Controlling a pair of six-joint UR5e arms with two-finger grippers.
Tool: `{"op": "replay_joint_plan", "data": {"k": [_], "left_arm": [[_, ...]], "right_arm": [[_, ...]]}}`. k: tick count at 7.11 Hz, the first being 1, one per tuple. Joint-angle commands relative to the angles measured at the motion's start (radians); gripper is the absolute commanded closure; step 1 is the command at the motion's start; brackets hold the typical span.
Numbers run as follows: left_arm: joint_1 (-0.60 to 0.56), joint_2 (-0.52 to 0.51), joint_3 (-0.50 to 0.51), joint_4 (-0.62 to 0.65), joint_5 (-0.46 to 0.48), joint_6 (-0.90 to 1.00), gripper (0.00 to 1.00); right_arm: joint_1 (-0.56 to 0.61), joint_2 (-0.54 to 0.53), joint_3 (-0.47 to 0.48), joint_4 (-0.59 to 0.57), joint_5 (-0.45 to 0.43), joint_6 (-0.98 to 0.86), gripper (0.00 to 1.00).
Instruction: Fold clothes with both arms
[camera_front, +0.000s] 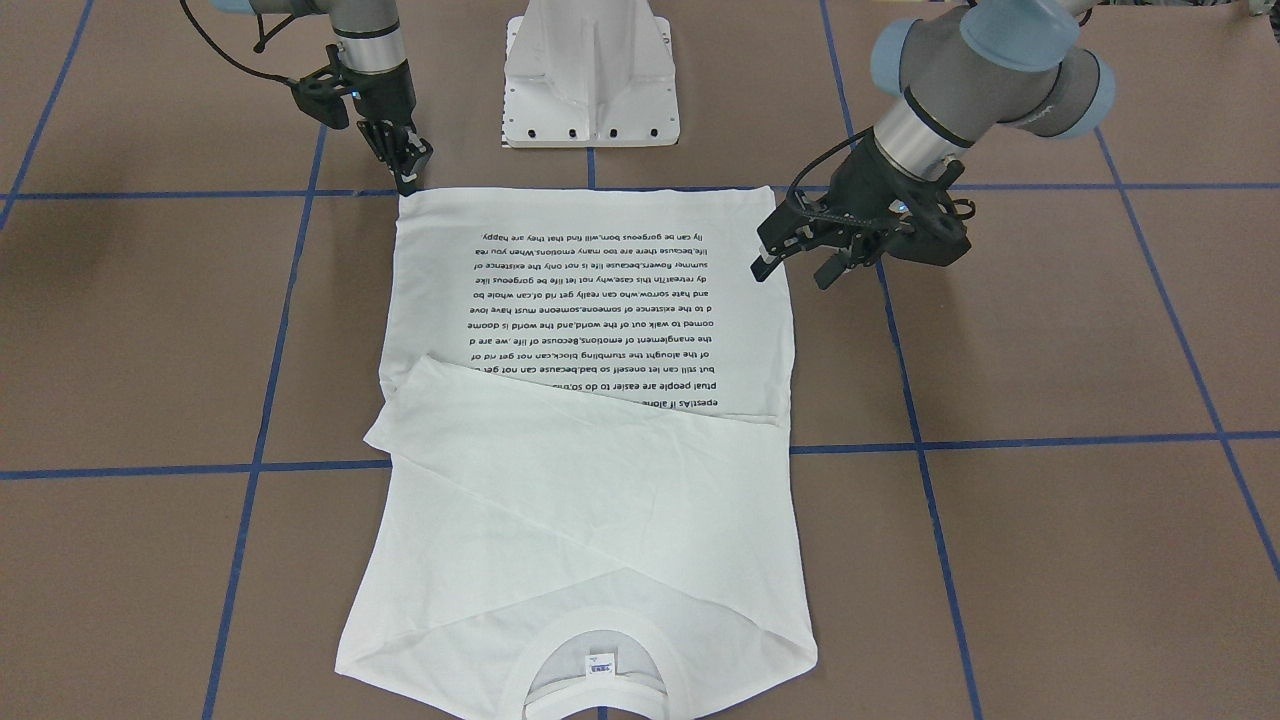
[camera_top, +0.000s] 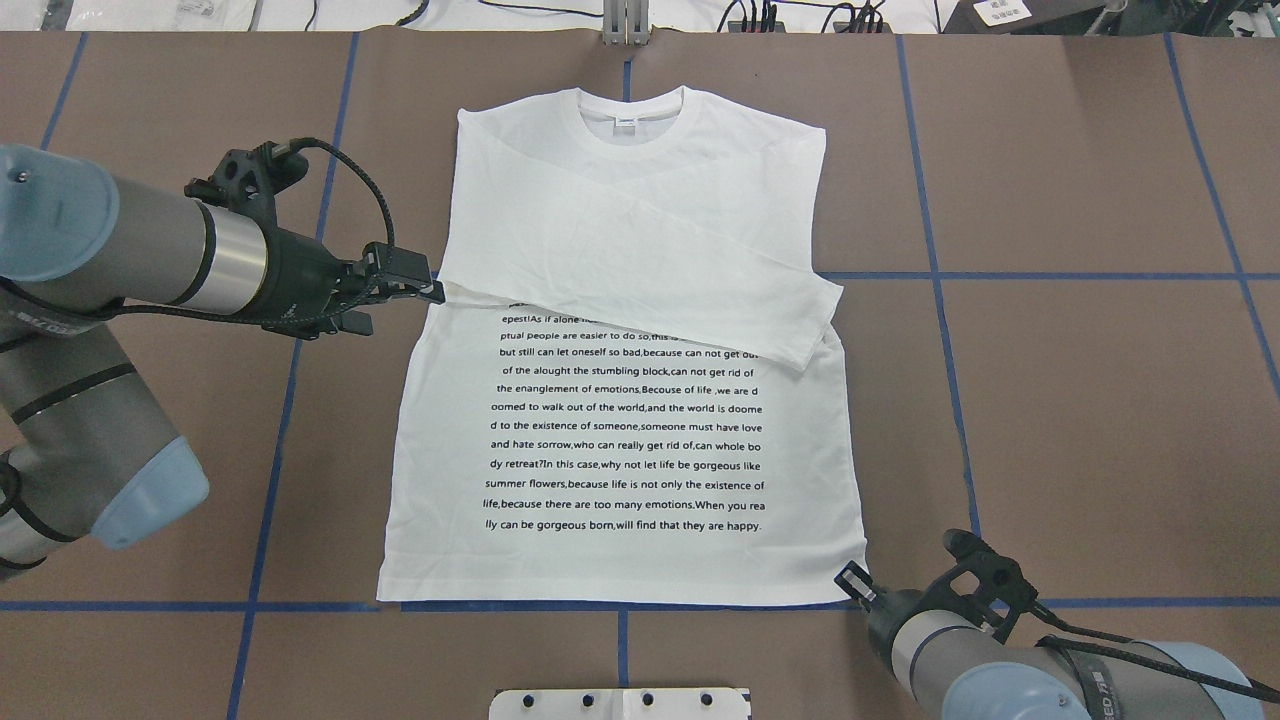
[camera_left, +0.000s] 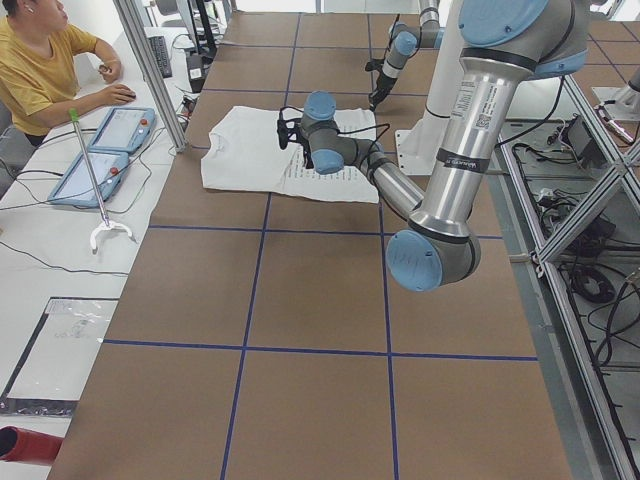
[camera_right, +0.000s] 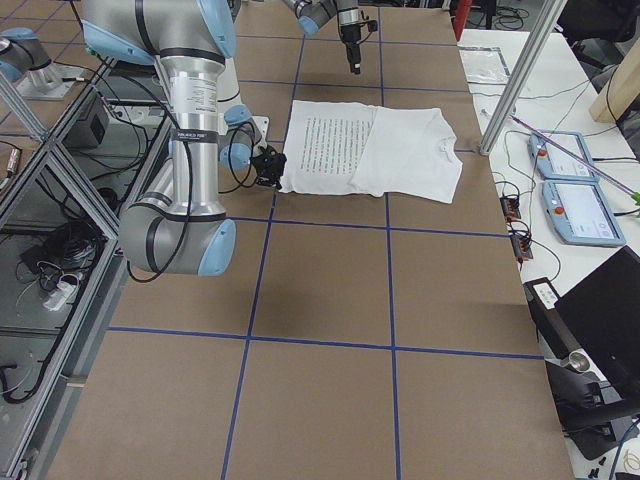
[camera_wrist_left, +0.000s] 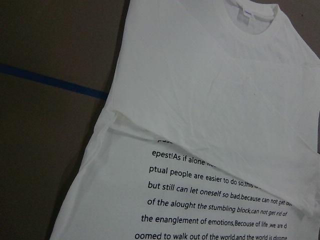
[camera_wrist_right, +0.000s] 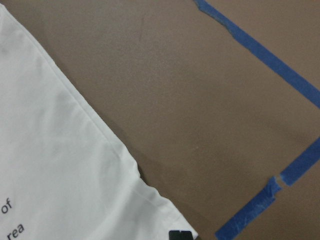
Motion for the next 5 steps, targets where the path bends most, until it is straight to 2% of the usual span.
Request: {"op": "replay_joint_plan", "data": {"k": [1,2,3,4,5], "left_arm": [[0.003,0.014,-0.003,0.006,0.006,-0.014,0.00],[0.017,0.043,-0.014,0.006,0.009,-0.078,0.00],[0.082,0.077,-0.043,0.009,0.056,-0.101,0.00],[0.182,0.102,-0.074,0.017,0.161,-0.168,0.02],[0.252,0.122,-0.118,0.090,0.203,-0.184,0.03]], "right_arm": [[0.007,-0.008,0.040,0.000,0.002,-0.004,1.00],[0.006,-0.011,0.054,-0.005,0.003,-0.004,1.00],[0.006,-0.011,0.076,-0.024,0.003,-0.004,1.00],[0.004,-0.011,0.095,-0.058,0.005,-0.004,1.00],[0.003,-0.010,0.096,-0.064,0.006,-0.004,1.00]]}}
